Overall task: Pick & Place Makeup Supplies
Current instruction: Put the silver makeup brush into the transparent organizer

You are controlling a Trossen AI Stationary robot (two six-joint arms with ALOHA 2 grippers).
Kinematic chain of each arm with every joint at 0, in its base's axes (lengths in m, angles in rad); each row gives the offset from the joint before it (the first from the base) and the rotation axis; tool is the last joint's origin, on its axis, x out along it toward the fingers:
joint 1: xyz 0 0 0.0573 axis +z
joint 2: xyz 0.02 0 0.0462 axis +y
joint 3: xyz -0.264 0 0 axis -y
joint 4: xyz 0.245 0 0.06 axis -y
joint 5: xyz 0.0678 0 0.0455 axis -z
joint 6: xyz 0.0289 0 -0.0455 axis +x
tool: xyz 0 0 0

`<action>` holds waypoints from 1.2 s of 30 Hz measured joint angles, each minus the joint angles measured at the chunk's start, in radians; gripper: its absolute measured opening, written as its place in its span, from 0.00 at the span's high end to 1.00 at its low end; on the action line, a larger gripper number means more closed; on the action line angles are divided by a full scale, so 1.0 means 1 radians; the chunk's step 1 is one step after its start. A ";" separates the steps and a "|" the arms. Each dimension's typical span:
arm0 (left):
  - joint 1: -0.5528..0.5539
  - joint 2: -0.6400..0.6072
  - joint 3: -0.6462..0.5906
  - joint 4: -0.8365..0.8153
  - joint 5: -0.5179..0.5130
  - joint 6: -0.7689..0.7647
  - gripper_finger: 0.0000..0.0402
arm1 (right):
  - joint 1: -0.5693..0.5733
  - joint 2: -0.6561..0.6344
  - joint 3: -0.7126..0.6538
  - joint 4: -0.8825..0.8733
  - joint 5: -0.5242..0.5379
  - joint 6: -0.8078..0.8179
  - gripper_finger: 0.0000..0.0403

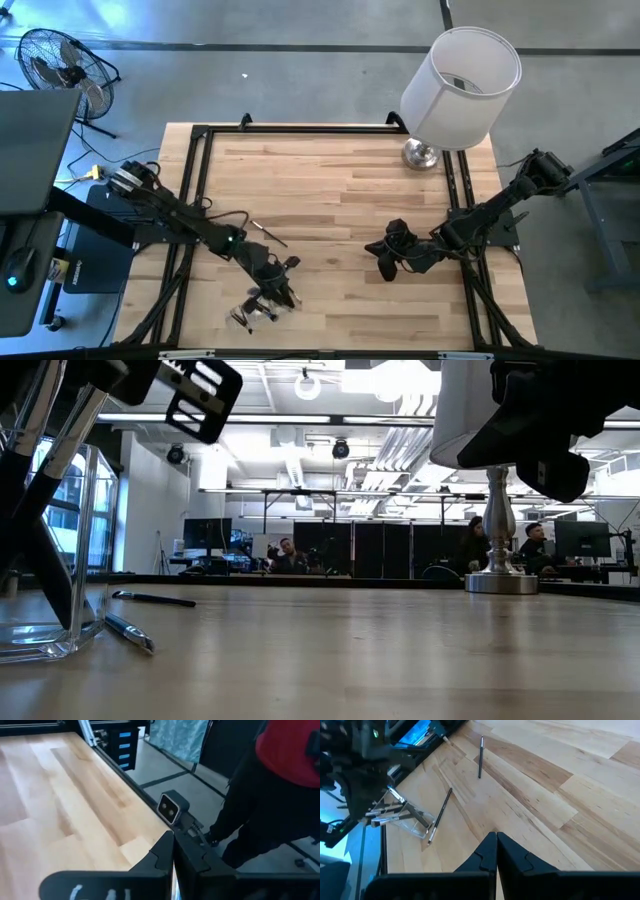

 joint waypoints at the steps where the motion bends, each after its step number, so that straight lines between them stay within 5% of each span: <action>1: 0.006 -0.018 0.006 -0.036 0.000 0.007 0.98 | 0.000 0.000 0.000 0.000 -0.002 0.000 1.00; 10: 0.062 -0.163 0.071 -0.369 -0.084 0.083 0.98 | 0.000 0.000 0.000 0.016 -0.001 0.000 1.00; 19: 0.274 -0.405 0.062 -0.744 -0.082 0.189 0.98 | -0.047 0.000 0.000 0.057 0.027 -0.026 1.00; 27: 0.443 -0.555 0.030 -0.967 -0.110 0.136 0.98 | -0.138 0.031 0.003 0.141 -0.031 -0.070 1.00; 36: 0.387 -0.562 0.028 -1.245 -0.330 -0.153 0.98 | -0.267 0.352 0.366 -0.051 -0.234 -0.244 1.00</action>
